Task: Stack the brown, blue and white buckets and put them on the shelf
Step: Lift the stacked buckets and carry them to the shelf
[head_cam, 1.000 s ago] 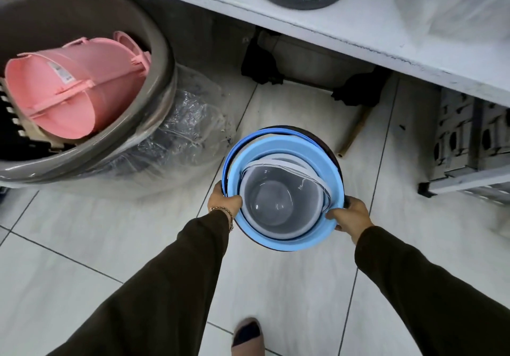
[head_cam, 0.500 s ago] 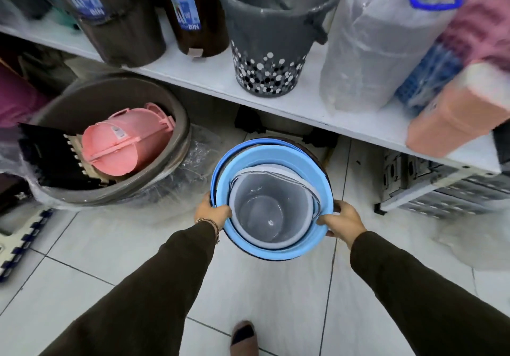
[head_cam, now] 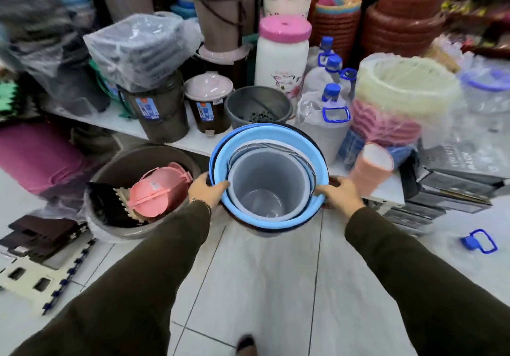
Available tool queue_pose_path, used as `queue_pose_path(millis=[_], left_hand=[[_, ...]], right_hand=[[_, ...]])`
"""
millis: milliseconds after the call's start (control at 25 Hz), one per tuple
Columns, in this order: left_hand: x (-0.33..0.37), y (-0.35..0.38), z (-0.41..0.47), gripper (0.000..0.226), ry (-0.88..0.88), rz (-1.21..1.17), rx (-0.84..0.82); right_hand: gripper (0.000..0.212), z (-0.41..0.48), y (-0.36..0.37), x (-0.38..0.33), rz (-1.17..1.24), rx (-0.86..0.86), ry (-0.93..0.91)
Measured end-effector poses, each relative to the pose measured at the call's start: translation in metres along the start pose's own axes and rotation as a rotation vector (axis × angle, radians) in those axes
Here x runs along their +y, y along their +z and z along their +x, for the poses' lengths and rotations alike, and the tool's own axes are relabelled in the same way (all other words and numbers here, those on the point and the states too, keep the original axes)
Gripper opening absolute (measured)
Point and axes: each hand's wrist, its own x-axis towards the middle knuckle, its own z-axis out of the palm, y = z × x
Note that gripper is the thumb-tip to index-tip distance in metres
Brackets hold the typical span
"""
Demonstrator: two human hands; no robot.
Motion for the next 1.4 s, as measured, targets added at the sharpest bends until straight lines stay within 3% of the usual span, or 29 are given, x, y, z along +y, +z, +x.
queue_pose_path(millis=[280, 560, 760, 1040, 1320, 1400], left_hand=[[0.110, -0.026, 0.010, 0.063, 0.222, -0.115, 0.015], [0.231, -0.022, 0.121, 0.049, 0.266, -0.209, -0.006], [0.291, -0.005, 0.226, 0.046, 0.285, -0.160, -0.042], [0.289, 0.031, 0.338, 0.037, 0.167, -0.100, -0.109], [0.222, 0.071, 0.398, 0.035, -0.118, -0.018, -0.096], [0.210, 0.078, 0.401, 0.032, -0.198, 0.017, -0.101]], right_hand=[[0.033, -0.006, -0.026, -0.118, 0.013, 0.020, -0.211], [0.034, 0.092, -0.007, -0.240, 0.055, 0.017, -0.320], [0.038, 0.184, 0.022, -0.294, 0.088, 0.071, -0.289], [0.034, 0.287, 0.066, -0.289, 0.050, 0.075, -0.122], [0.047, 0.366, 0.104, -0.237, -0.072, 0.009, 0.104], [0.041, 0.380, 0.110, -0.217, -0.117, -0.008, 0.163]])
